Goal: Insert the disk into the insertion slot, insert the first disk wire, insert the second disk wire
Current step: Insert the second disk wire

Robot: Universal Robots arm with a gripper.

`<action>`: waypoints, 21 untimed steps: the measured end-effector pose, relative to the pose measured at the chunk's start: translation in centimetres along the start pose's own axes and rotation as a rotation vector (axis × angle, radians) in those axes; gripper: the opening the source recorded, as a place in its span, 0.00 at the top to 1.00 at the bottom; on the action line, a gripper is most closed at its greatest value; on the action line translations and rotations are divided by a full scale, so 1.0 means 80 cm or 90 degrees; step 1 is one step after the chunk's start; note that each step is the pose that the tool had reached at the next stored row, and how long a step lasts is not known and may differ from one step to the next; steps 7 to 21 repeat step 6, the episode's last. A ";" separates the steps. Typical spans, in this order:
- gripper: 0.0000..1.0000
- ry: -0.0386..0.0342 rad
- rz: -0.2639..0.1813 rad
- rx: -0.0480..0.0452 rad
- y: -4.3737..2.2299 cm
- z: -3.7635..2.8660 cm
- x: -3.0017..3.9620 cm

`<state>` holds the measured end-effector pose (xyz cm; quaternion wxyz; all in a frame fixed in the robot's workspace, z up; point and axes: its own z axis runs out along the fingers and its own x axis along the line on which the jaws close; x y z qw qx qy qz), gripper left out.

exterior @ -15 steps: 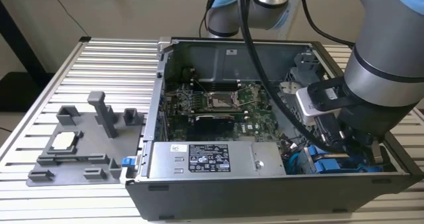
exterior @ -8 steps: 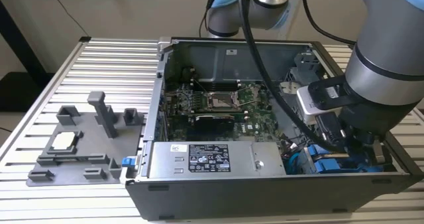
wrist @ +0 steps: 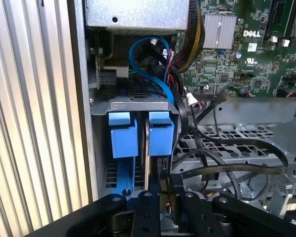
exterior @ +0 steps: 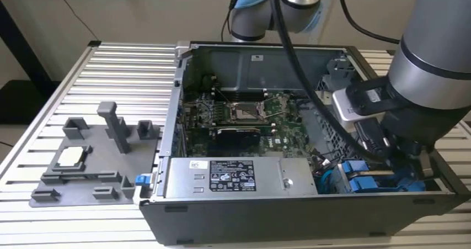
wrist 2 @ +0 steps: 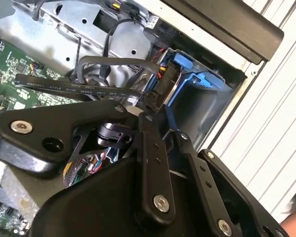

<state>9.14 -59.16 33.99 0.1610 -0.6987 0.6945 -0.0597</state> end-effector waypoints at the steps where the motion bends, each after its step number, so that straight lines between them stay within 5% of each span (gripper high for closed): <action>1: 0.76 0.0001 0.000 0.0000 -0.0002 -0.0007 -0.0002; 21: 0.76 0.0001 0.000 0.0000 -0.0013 -0.0038 -0.0006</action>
